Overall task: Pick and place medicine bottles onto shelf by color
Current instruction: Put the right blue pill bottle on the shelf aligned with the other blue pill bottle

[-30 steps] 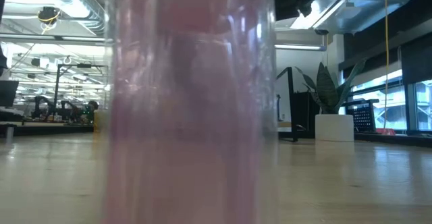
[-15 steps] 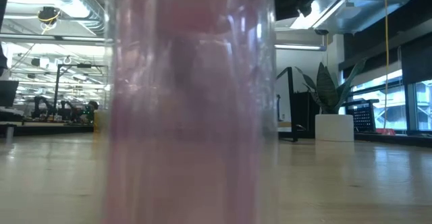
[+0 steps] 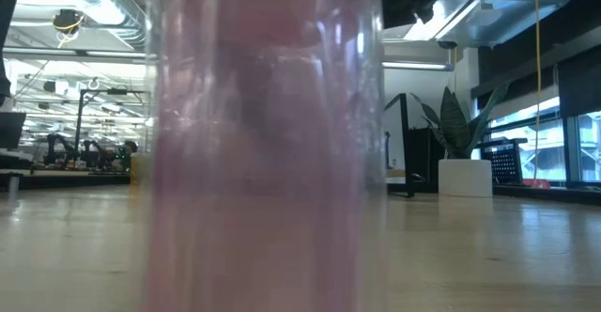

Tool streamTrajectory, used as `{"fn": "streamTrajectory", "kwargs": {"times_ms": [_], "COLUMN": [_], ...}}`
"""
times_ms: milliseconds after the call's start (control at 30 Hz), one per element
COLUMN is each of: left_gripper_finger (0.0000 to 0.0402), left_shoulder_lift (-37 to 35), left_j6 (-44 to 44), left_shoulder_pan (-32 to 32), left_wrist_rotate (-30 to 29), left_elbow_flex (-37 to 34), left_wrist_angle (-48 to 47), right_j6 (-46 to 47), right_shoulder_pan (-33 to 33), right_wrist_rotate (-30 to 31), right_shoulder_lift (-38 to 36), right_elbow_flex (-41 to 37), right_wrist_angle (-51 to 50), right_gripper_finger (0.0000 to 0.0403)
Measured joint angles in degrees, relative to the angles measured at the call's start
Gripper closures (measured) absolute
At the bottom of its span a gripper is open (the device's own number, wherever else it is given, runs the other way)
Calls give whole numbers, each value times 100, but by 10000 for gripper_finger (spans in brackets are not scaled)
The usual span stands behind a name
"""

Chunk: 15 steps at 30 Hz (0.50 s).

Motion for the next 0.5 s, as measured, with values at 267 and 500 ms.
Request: {"fn": "streamTrajectory", "kwargs": {"times_ms": [267, 500], "left_gripper_finger": [307, 307], "left_shoulder_lift": [0, 0], "left_j6": [-52, -145], "left_shoulder_pan": [42, 38], "left_wrist_rotate": [-45, -30], "left_elbow_flex": [0, 0], "left_wrist_angle": [0, -2], "right_j6": [0, 0], "right_shoulder_pan": [0, 0], "right_wrist_rotate": [1, 2], "right_shoulder_lift": [0, 0], "right_elbow_flex": [0, 0], "right_wrist_angle": [-1, -2], "right_gripper_finger": [179, 179]}}
